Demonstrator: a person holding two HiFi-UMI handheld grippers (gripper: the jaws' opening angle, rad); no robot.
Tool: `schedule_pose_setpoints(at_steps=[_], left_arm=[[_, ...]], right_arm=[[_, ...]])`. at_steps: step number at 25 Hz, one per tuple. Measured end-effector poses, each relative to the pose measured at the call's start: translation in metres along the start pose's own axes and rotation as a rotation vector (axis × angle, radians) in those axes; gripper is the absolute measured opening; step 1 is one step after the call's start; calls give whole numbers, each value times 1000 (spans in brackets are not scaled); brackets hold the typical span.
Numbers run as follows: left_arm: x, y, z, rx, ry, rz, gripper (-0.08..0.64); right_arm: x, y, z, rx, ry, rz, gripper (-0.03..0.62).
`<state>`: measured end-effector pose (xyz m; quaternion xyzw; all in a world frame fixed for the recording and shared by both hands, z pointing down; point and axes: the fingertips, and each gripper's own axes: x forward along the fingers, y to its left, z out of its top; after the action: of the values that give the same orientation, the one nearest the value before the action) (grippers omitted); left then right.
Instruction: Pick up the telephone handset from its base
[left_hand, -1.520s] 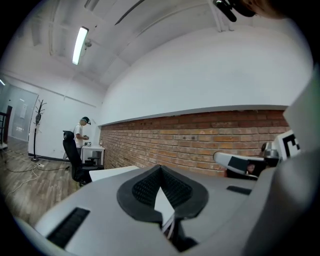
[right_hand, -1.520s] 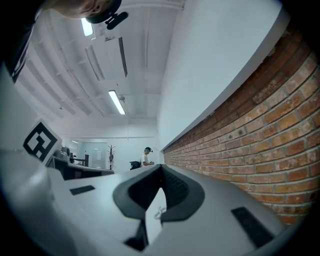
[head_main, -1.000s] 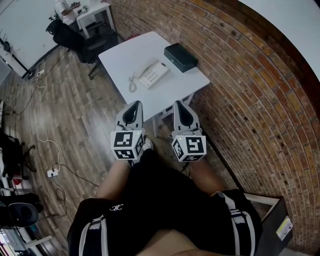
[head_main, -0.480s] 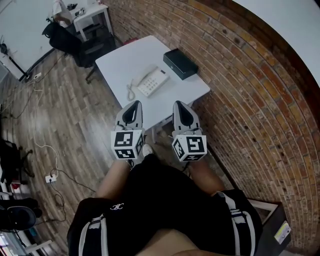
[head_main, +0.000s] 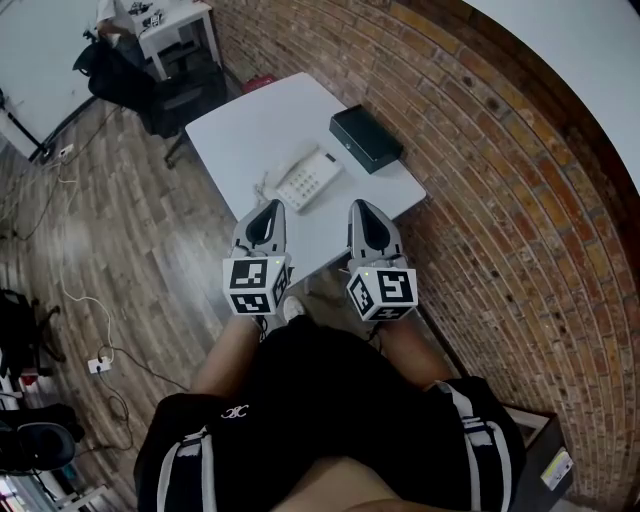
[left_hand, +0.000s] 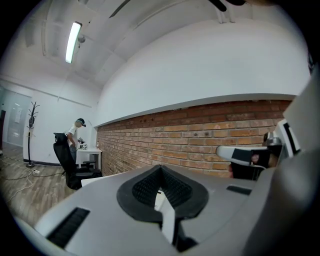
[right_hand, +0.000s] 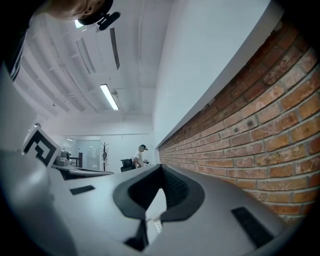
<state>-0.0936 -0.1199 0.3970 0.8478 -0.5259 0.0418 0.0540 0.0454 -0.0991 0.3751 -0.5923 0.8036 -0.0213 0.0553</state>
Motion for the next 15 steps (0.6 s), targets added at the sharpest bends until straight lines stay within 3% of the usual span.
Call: schedule_pose_setpoints(at_steps=[15], left_arm=[[110,76,0,-33,46,-18,2]], right_arm=[[132,-16,-23,-18,61,-3,-2]])
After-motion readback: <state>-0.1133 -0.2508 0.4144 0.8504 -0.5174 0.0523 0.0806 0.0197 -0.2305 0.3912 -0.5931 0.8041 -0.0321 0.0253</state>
